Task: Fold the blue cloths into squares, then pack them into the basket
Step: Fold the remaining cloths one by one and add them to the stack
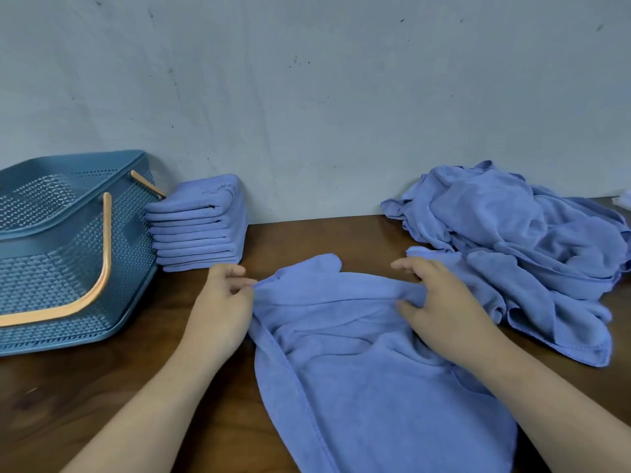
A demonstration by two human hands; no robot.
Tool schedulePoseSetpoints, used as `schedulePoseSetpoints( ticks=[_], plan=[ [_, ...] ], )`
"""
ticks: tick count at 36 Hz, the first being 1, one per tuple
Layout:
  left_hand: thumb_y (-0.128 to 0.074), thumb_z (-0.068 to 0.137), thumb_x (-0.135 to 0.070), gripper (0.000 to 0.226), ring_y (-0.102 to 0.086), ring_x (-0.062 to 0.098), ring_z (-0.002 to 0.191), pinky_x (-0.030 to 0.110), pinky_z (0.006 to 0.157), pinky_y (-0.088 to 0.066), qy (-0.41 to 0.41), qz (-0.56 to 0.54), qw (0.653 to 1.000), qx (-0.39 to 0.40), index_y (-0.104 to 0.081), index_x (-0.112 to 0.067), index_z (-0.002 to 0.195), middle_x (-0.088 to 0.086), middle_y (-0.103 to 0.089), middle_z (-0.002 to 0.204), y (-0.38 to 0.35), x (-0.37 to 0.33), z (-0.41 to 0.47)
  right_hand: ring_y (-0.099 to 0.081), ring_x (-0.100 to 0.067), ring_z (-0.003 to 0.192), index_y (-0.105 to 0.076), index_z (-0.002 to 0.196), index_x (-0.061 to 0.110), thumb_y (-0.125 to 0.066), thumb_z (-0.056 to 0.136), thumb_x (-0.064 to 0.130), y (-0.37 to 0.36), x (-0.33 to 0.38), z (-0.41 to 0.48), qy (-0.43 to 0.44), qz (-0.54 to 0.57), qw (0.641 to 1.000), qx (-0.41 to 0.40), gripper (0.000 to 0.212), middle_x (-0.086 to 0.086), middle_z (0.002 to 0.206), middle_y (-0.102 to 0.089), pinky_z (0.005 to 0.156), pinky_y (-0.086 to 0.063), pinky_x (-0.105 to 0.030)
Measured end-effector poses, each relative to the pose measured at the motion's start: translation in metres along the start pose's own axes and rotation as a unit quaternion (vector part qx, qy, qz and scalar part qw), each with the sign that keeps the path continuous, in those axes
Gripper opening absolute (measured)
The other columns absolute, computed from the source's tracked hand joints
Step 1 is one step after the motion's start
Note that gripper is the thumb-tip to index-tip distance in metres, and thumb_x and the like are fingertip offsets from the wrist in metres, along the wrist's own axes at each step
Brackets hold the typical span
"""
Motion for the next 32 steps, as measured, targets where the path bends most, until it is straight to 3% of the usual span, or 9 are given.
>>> schedulePoseSetpoints(
  ticks=[3, 6, 10, 15, 18, 21, 24, 28, 32],
  plan=[
    [-0.050, 0.095, -0.008, 0.054, -0.068, 0.003, 0.097, 0.030, 0.078, -0.051, -0.041, 0.031, 0.997, 0.055, -0.050, -0.048, 0.132, -0.021, -0.072, 0.115, -0.008, -0.007, -0.005, -0.055, 0.006, 0.110, -0.055, 0.135, 0.041, -0.070, 0.097, 0.043, -0.002, -0.002, 0.000, -0.062, 0.039, 0.997, 0.037, 0.041, 0.025, 0.127, -0.056, 0.083, -0.038, -0.008],
    [-0.050, 0.096, -0.010, 0.050, -0.069, 0.015, 0.087, 0.034, 0.081, -0.053, -0.070, 0.040, 0.992, 0.100, -0.060, -0.052, 0.121, -0.014, -0.075, 0.104, -0.017, -0.013, -0.010, -0.061, 0.004, 0.102, -0.063, 0.115, 0.046, -0.065, 0.098, 0.054, 0.000, -0.001, 0.001, -0.084, 0.074, 0.993, 0.040, 0.019, 0.025, 0.110, -0.067, 0.083, -0.047, -0.019],
    [-0.063, 0.104, -0.032, 0.011, -0.066, 0.006, 0.081, 0.027, 0.079, -0.049, -0.124, 0.010, 0.987, 0.100, -0.074, -0.033, 0.103, -0.015, -0.073, 0.086, -0.023, -0.018, -0.014, -0.064, 0.004, 0.097, -0.072, 0.102, 0.040, -0.070, 0.099, 0.029, 0.003, 0.007, -0.001, -0.058, 0.130, 0.990, 0.019, 0.012, 0.028, 0.101, -0.070, 0.083, -0.050, -0.023],
    [-0.068, 0.099, -0.022, 0.019, -0.043, 0.009, 0.052, 0.030, 0.061, -0.039, -0.116, 0.053, 0.983, 0.128, -0.072, -0.037, 0.108, -0.008, -0.049, 0.056, -0.025, -0.015, -0.009, -0.062, -0.011, 0.082, -0.073, 0.093, 0.027, -0.061, 0.093, 0.000, 0.014, 0.024, -0.006, -0.022, 0.201, 0.979, 0.033, 0.030, 0.013, 0.091, -0.070, 0.075, -0.045, -0.022],
    [-0.063, 0.094, -0.019, 0.055, -0.063, 0.006, 0.069, 0.030, 0.067, -0.050, -0.112, 0.120, 0.975, 0.152, -0.057, -0.059, 0.130, -0.019, -0.071, 0.084, -0.018, -0.017, -0.009, -0.063, -0.016, 0.082, -0.075, 0.088, 0.018, -0.057, 0.091, -0.007, 0.017, 0.035, -0.010, 0.000, 0.238, 0.969, 0.061, 0.030, 0.005, 0.089, -0.073, 0.078, -0.046, -0.029],
    [-0.060, 0.092, -0.017, 0.073, -0.065, -0.002, 0.079, 0.025, 0.071, -0.050, -0.122, 0.158, 0.964, 0.177, -0.043, -0.070, 0.139, -0.031, -0.069, 0.110, -0.018, -0.019, -0.012, -0.065, -0.014, 0.085, -0.077, 0.090, 0.017, -0.053, 0.091, -0.009, 0.015, 0.037, -0.011, -0.002, 0.233, 0.969, 0.079, 0.036, 0.002, 0.090, -0.075, 0.083, -0.047, -0.031],
    [-0.052, 0.086, -0.006, 0.082, -0.059, -0.009, 0.113, 0.022, 0.095, -0.048, -0.145, 0.187, 0.950, 0.205, -0.048, -0.067, 0.140, -0.038, -0.057, 0.134, -0.027, -0.020, -0.018, -0.068, -0.031, 0.098, -0.078, 0.094, 0.021, -0.052, 0.094, -0.005, 0.012, 0.032, -0.010, -0.021, 0.223, 0.970, 0.092, 0.038, -0.005, 0.096, -0.076, 0.088, -0.050, -0.037],
    [-0.047, 0.083, 0.001, 0.070, -0.051, -0.012, 0.123, 0.020, 0.103, -0.044, -0.156, 0.212, 0.940, 0.217, -0.070, -0.053, 0.122, -0.046, -0.051, 0.130, -0.033, -0.014, -0.016, -0.070, -0.029, 0.096, -0.077, 0.110, 0.034, -0.052, 0.100, 0.006, 0.003, 0.029, -0.013, -0.045, 0.198, 0.964, 0.174, 0.039, -0.016, 0.106, -0.074, 0.091, -0.051, -0.040],
    [-0.045, 0.089, 0.003, 0.063, -0.057, -0.008, 0.115, 0.018, 0.095, -0.046, -0.174, 0.197, 0.945, 0.195, -0.075, -0.048, 0.113, -0.038, -0.058, 0.124, -0.034, -0.013, -0.014, -0.072, -0.023, 0.095, -0.078, 0.101, 0.023, -0.060, 0.104, 0.018, 0.003, 0.032, -0.014, -0.034, 0.181, 0.967, 0.174, 0.019, -0.005, 0.099, -0.078, 0.095, -0.053, -0.041]
  ],
)
Point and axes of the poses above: each hand's wrist, its own z-axis towards the middle knuckle, its own y-axis out of the back of the hand, x = y × z, the point moved 6 cm from there along z, towards the middle knuckle
